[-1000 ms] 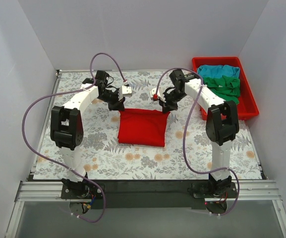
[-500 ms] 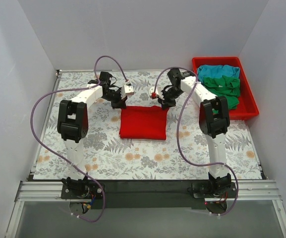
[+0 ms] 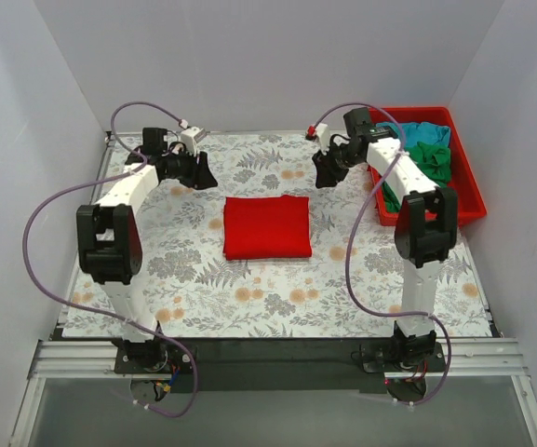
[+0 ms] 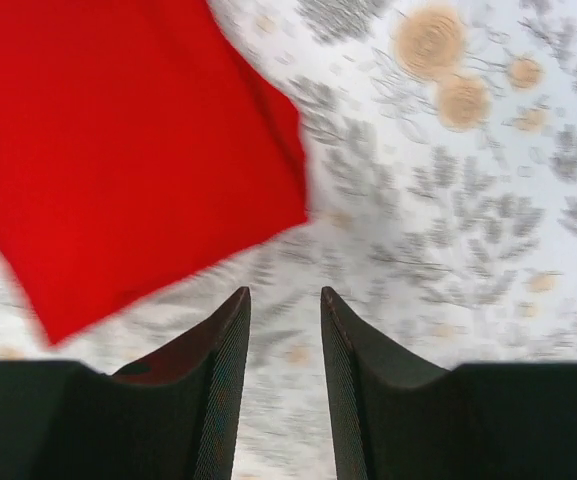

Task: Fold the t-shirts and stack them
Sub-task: Fold the tshirt, then neatly place the folded tshirt to the corner

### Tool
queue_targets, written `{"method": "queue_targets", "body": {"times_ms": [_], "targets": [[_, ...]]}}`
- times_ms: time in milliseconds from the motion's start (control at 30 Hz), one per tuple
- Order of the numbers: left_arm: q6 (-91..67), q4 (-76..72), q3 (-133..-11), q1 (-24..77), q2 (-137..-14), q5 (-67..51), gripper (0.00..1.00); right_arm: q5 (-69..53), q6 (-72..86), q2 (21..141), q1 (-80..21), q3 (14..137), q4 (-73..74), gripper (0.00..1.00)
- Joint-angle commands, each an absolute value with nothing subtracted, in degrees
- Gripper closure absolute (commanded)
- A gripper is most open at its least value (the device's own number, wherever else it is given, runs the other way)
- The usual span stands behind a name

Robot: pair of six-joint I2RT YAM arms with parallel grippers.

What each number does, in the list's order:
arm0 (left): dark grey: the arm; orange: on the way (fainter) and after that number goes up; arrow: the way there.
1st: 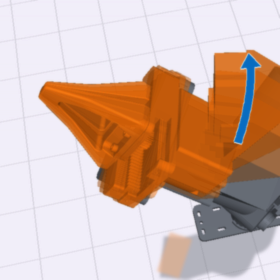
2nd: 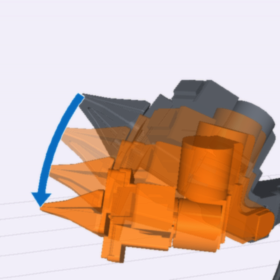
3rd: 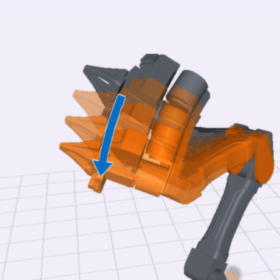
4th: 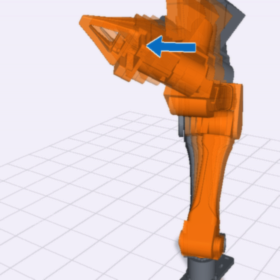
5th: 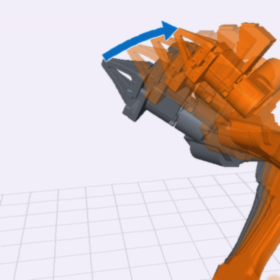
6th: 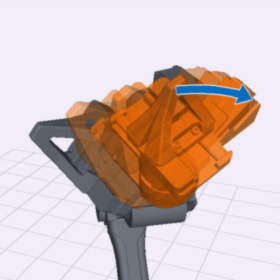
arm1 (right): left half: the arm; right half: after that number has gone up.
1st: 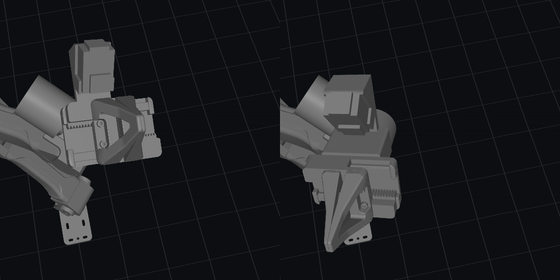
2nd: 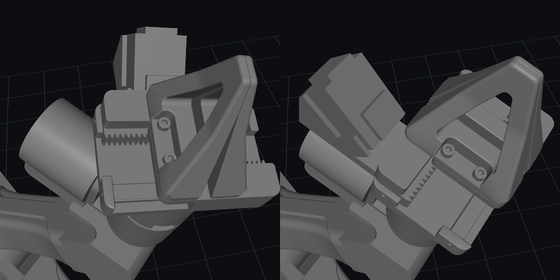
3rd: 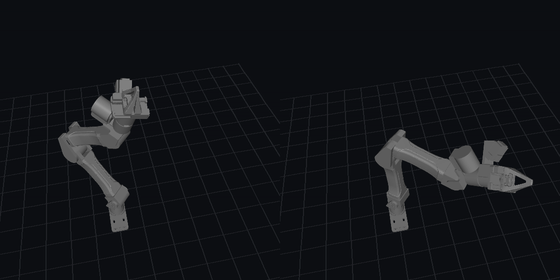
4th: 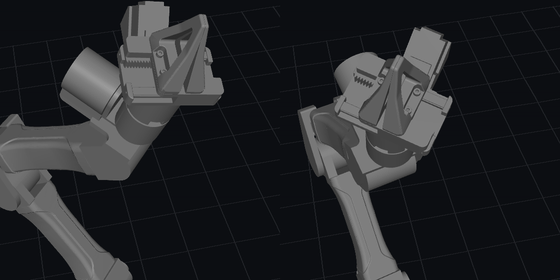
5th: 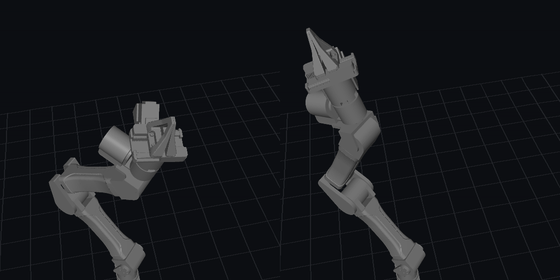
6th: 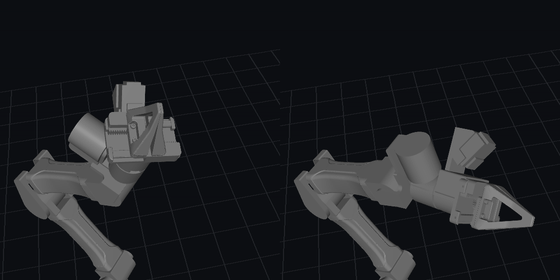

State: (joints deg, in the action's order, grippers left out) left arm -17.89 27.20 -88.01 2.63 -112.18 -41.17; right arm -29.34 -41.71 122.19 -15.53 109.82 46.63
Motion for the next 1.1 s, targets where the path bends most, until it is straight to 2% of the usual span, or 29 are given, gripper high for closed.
{"method": "queue_targets", "body": {"times_ms": [0,167,233,400,633,800,933,1067], "targets": [[-41.1,20.9,-78.7,5.3,-101.4,-52.3,0.59,-44.9,-19.6,112.7,-17.0,102.2,40.3,0.60],[-67.2,5.8,-57.4,10.3,-93.6,-59.0,0.56,-52.6,-0.9,105.1,-22.1,83.5,28.0,0.56],[-71.3,-1.8,-53.0,13.2,-91.1,-59.3,0.56,-55.0,4.5,102.9,-24.9,78.3,20.2,0.50],[-79.9,-11.1,-45.1,16.0,-93.8,-61.3,0.54,-58.8,15.5,105.8,-27.5,68.3,9.1,0.50],[-81.4,-14.3,-41.5,13.7,-107.5,-59.8,0.53,-58.1,16.0,115.0,-25.0,61.8,3.7,0.50],[-80.6,-13.6,-40.1,9.8,-112.8,-59.5,0.53,-56.1,15.7,118.1,-20.9,57.8,2.8,0.51],[-78.2,-11.4,-38.8,9.0,-109.6,-62.2,0.53,-56.9,13.6,114.6,-20.5,54.2,3.6,0.51],[-71.3,-4.2,-41.8,8.6,-97.8,-69.4,0.53,-59.6,7.3,106.5,-20.2,58.3,10.4,0.53]]}}
